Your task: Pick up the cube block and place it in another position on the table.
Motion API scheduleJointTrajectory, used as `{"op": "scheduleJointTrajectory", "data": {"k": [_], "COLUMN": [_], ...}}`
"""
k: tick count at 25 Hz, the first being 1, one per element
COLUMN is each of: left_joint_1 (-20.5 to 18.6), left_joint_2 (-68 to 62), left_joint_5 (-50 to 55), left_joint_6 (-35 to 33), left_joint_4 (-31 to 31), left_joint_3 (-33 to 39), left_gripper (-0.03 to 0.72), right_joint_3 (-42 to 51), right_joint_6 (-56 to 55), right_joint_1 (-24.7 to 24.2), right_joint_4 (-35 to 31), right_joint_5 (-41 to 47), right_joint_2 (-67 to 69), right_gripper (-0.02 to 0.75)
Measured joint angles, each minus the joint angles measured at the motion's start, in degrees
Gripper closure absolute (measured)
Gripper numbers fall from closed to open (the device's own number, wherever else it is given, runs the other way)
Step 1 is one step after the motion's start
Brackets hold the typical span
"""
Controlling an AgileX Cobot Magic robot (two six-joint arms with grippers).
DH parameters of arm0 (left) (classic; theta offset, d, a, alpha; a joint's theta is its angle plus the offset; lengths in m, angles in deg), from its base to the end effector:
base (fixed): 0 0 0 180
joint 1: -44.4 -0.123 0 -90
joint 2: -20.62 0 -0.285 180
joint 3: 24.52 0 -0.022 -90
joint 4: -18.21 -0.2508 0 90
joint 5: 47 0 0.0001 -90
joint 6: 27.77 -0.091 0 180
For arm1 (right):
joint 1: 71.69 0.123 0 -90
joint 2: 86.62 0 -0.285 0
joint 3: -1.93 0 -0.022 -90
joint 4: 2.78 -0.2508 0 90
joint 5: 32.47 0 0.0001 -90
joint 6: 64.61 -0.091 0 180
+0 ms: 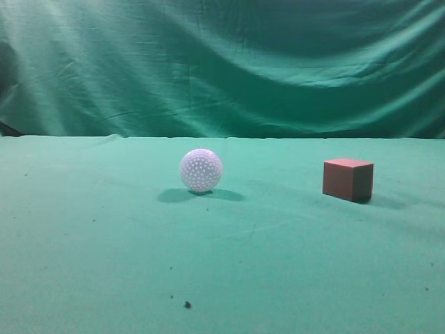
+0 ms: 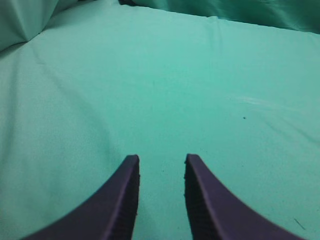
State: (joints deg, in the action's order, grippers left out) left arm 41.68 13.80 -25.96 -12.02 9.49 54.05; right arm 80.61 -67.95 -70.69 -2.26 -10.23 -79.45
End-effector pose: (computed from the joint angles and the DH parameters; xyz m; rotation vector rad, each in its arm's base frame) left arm 0.0522 0.0075 0.1735 -0.2044 1.8419 -0.0088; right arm 0.0522 0.0006 0.1703 0.0330 1.8864 0.0428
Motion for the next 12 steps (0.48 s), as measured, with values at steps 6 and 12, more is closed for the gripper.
{"op": "scheduleJointTrajectory", "data": {"k": [6,12], "left_joint_1": [0.0,0.0], "left_joint_2": [0.0,0.0], "left_joint_5": [0.0,0.0], "left_joint_6": [0.0,0.0], "left_joint_4": [0.0,0.0], "left_joint_3": [0.0,0.0], "left_gripper": [0.426,0.426], "right_joint_3": [0.0,0.0], "right_joint_6": [0.0,0.0], "right_joint_1": [0.0,0.0], "right_joint_4": [0.0,0.0], "right_joint_5": [0.0,0.0], "right_joint_2": [0.0,0.0], "right_gripper": [0.738,0.738]}}
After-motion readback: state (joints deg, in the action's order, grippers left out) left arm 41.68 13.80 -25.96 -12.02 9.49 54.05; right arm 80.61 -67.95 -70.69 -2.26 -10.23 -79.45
